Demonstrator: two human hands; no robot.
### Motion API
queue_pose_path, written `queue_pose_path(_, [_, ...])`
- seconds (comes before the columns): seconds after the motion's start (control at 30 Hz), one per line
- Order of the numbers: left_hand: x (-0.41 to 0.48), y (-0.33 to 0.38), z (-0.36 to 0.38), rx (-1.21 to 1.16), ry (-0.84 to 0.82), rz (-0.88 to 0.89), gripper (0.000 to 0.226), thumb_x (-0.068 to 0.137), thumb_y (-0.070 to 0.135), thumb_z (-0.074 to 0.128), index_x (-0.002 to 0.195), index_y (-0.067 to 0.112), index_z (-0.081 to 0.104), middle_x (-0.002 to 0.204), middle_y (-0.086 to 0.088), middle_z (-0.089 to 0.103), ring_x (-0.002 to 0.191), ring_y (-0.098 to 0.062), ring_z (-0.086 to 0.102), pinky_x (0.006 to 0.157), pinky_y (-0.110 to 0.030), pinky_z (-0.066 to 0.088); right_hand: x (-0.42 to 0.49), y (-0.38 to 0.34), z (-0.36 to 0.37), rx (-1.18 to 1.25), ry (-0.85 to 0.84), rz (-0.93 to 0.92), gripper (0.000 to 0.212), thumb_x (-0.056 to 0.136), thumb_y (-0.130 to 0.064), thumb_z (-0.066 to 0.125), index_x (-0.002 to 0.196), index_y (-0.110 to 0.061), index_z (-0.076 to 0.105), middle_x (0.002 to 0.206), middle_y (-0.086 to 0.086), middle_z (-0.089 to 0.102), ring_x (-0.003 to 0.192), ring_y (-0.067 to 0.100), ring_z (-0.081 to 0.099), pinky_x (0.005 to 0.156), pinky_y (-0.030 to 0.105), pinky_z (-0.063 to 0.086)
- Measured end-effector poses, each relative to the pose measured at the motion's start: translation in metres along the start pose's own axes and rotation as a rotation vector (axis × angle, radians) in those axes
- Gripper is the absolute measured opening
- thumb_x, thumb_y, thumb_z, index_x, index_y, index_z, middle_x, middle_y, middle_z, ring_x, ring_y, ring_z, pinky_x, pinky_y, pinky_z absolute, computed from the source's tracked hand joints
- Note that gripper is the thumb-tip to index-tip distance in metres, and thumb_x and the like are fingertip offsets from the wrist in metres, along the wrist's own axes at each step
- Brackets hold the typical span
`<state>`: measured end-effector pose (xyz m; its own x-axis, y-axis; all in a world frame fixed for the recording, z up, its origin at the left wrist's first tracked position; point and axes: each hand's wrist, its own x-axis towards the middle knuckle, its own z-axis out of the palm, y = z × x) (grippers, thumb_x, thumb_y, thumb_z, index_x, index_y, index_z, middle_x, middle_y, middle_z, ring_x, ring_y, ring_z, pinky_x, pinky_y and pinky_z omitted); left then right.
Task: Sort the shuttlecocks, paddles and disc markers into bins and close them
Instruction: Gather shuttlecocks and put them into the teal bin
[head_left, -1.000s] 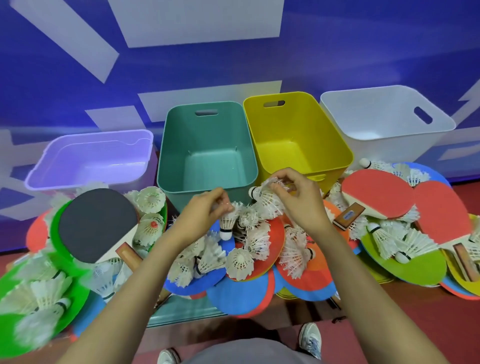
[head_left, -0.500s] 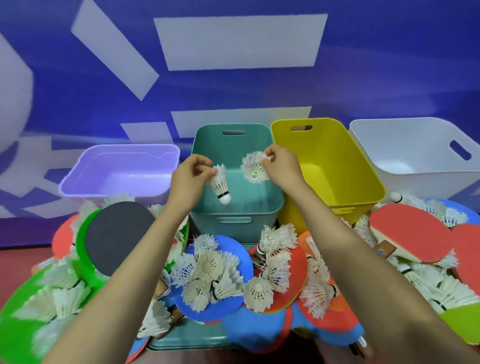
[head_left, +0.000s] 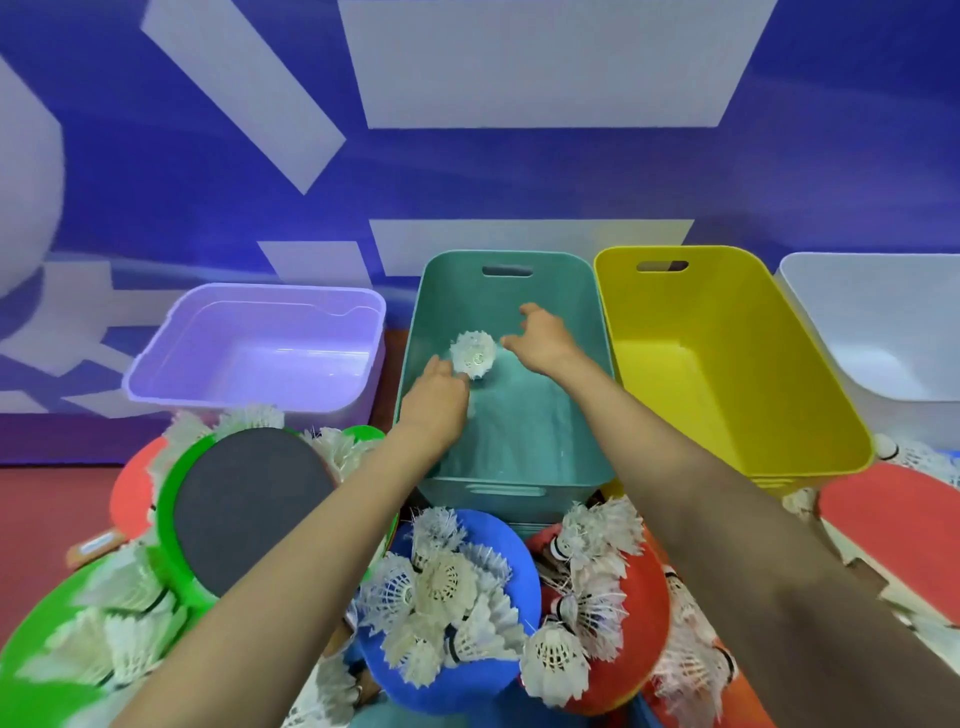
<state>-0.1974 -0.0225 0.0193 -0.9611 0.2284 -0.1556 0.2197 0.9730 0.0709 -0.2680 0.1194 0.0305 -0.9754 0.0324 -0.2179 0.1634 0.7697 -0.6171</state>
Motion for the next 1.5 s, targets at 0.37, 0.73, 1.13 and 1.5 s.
queue_pose_path(0.37, [-0.098, 0.046, -0.008, -0.498, 0.609, 0.176, 0.02, 0.089, 0.012, 0.055, 0.108, 0.01, 0.059, 0.106, -0.005, 0.054, 0.098, -0.02, 0.051, 0.083, -0.029, 0.042, -0.137, 0.042, -0.039, 0.249, 0.194, -0.311, 0.026, 0.09, -0.018, 0.059, 0.116, -0.016, 0.058, 0.109, -0.001, 0.062, 0.091, 0.009, 0.06, 0.082, 0.025, 0.049])
queue_pose_path(0.73, [-0.128, 0.099, 0.08, -0.226, 0.275, 0.457, 0.03, 0.081, 0.017, 0.053, 0.111, 0.018, 0.056, 0.113, -0.001, 0.056, 0.087, -0.021, 0.055, 0.07, -0.03, 0.049, -0.231, 0.143, -0.005, 0.116, 0.289, -0.184, 0.017, 0.093, -0.019, 0.055, 0.109, -0.016, 0.05, 0.1, 0.001, 0.054, 0.093, 0.018, 0.054, 0.076, 0.031, 0.046])
queue_pose_path(1.13, [-0.142, 0.092, 0.073, -0.259, 0.387, 0.294, 0.014, 0.084, 0.021, 0.044, 0.09, 0.017, 0.056, 0.089, -0.001, 0.06, 0.074, -0.025, 0.06, 0.045, -0.028, 0.041, -0.224, 0.153, 0.026, -0.125, 0.343, -0.214, 0.015, 0.086, -0.004, 0.06, 0.101, -0.007, 0.063, 0.077, 0.01, 0.066, 0.072, 0.032, 0.06, 0.065, 0.031, 0.041])
queue_pose_path(1.5, [-0.167, 0.075, 0.026, -0.603, 0.648, 0.193, 0.011, 0.091, 0.021, 0.056, 0.101, 0.024, 0.053, 0.094, 0.009, 0.055, 0.067, -0.009, 0.045, 0.056, -0.026, 0.042, -0.254, 0.101, -0.029, 0.228, 0.483, -0.392, 0.011, 0.085, -0.008, 0.057, 0.094, -0.009, 0.064, 0.09, -0.008, 0.056, 0.085, 0.009, 0.054, 0.074, 0.016, 0.041])
